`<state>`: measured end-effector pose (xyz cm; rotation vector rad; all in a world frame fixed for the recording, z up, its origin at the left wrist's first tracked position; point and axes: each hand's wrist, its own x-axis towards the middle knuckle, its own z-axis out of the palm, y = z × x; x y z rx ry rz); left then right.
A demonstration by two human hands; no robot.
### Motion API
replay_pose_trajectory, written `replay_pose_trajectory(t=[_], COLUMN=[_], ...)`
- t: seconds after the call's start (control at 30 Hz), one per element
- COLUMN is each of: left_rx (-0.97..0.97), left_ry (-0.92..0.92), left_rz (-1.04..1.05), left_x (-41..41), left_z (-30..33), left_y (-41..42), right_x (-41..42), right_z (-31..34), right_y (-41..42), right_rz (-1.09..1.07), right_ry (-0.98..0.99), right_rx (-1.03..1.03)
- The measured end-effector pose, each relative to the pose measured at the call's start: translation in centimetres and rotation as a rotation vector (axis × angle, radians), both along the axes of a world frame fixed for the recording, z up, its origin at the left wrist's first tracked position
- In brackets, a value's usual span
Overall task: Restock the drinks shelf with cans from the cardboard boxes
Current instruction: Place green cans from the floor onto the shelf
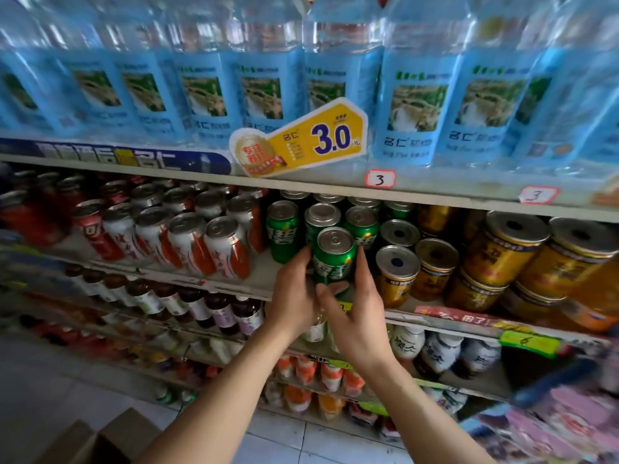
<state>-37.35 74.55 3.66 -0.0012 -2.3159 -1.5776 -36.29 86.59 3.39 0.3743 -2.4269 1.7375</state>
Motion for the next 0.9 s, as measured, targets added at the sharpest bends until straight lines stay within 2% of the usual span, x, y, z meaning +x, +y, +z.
replay_pose_trajectory(t=[0.07,0.17,0.33,0.47,0.57,0.9], left_rx=[0.021,-0.109,-0.141,-0.041,-0.044,-0.023], left_ry=[-0.013,0.012,-0.112,-0.164,-0.137,-0.066], left_rz=[-0.046,-0.006,-0.047,-0.121,-0.096,-0.102], left_x=[-0.2,-0.5,-1.2,-0.8,-0.7,-1.0], left_z=[-0.4,-0.8,-1.4,-1.7,-1.6,-2.1], left_y=[0.1,0.2,-0.3,-1.7,-1.9,-1.1], right_x=[0.1,0.6,2.0,2.8,3.1,2.9], right_z=[-0.2,-0.7,-0.7,-0.8,-0.7,-0.9], right_y=[0.4,0.7,1.1,1.4,1.5,1.8], right_rz=[-0.008,-0.025,-0.039,-0.036,-0.058,-0.155], right_ry=[-0.011,0.000,0.014,0.022,0.040,0.042], right_rx=[0.026,0.088,0.187,0.313,0.364,0.305])
